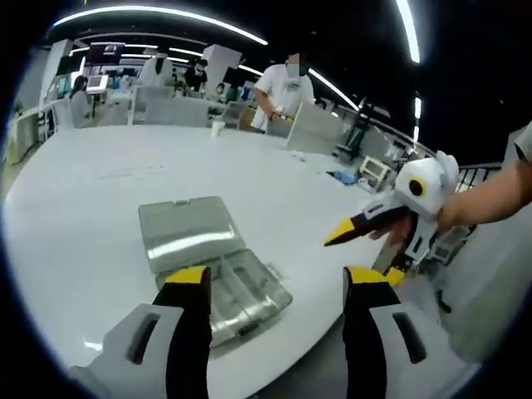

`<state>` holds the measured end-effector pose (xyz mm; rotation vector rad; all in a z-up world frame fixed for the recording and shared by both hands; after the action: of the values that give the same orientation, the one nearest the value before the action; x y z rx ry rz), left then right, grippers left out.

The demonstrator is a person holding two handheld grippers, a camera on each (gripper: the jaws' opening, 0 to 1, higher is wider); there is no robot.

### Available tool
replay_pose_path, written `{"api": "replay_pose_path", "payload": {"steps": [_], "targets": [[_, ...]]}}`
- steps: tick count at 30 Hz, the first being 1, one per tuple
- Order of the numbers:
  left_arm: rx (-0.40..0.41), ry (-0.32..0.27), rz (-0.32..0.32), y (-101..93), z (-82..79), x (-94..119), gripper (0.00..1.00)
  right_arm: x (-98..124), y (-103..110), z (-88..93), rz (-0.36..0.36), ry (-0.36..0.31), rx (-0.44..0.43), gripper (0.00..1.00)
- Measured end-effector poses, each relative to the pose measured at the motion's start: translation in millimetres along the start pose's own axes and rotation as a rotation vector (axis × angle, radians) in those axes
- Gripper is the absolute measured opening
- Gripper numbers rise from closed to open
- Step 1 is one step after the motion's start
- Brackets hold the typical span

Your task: Insert the divider into the dual guide fixture by aligning both edges with the guide slots and pushing it downward to the bottom, including one-sided entry, uneven engagement, binding, and posture correction.

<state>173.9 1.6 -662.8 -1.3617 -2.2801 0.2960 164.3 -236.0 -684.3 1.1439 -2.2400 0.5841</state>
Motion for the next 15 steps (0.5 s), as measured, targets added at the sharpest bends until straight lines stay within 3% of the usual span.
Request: {"api": "replay_pose_path", "payload": {"steps": [7, 15], "targets": [[-0.070, -0.034, 0.017, -6.5, -5.3, 3, 0.67, 10, -23, 12.4, 0.034, 0.043, 0.016, 0.59], [-0.148, -0.028, 0.060, -21.3, -3.9, -1, 0.70, 14, -48, 32.9, 0.070, 0.102, 0.015, 0.58]]}}
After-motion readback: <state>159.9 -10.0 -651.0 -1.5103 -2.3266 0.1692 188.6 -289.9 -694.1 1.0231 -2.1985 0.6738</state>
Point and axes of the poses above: the point that each gripper's makers call its tool centre point, and the gripper's own axes: x roughly backward along the fingers, y roughly to its left, z roughly out of its underside, the point moved 9 cm from there along x, roughly backward along the fingers, and after that the axes turned 15 degrees about z, right-handed, at the moved point
